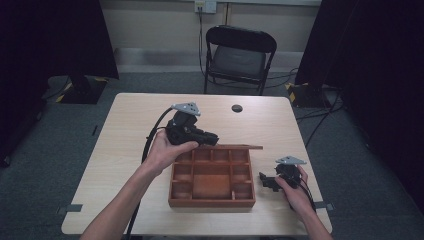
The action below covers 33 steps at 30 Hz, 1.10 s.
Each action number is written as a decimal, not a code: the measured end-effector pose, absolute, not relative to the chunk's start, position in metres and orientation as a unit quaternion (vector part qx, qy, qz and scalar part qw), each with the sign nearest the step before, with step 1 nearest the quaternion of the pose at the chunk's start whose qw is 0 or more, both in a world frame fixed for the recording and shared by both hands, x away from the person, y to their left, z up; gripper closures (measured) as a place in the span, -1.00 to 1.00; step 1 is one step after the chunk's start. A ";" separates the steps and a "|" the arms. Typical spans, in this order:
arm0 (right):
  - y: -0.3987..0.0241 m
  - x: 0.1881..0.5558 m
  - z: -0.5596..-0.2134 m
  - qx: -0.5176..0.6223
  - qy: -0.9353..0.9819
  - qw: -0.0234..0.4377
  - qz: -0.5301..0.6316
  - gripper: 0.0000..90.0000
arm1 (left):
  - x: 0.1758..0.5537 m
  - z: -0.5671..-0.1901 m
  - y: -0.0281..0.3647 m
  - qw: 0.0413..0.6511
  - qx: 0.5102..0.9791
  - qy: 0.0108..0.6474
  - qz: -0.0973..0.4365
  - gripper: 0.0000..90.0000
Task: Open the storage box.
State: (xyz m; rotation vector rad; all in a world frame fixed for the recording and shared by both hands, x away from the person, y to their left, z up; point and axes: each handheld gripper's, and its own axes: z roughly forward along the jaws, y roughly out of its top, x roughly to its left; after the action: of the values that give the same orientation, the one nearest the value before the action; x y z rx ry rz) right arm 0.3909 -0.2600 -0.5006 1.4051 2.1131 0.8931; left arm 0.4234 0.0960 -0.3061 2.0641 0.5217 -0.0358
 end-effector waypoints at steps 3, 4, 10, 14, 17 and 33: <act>-0.260 0.391 -0.501 0.509 0.766 0.224 0.324 -0.86 | 0.424 -0.306 0.096 0.484 0.848 0.215 -0.015 0.84; -0.260 0.391 -0.501 0.509 0.766 0.224 0.324 -0.86 | 0.424 -0.306 0.096 0.485 0.848 0.214 -0.015 0.84; -0.260 0.391 -0.501 0.509 0.766 0.224 0.324 -0.86 | 0.423 -0.307 0.096 0.487 0.847 0.214 -0.017 0.84; -0.260 0.391 -0.501 0.509 0.766 0.224 0.324 -0.86 | 0.423 -0.307 0.096 0.485 0.848 0.213 -0.017 0.84; -0.260 0.391 -0.501 0.509 0.765 0.224 0.324 -0.86 | 0.423 -0.307 0.096 0.485 0.848 0.213 -0.016 0.84; -0.260 0.391 -0.501 0.509 0.766 0.224 0.324 -0.87 | 0.423 -0.306 0.096 0.483 0.849 0.214 -0.016 0.84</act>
State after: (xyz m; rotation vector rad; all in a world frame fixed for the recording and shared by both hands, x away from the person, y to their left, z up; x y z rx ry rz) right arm 0.3909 -0.2600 -0.5006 1.4053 2.1134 0.8932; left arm 0.4234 0.0964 -0.3063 2.0688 0.5221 -0.0399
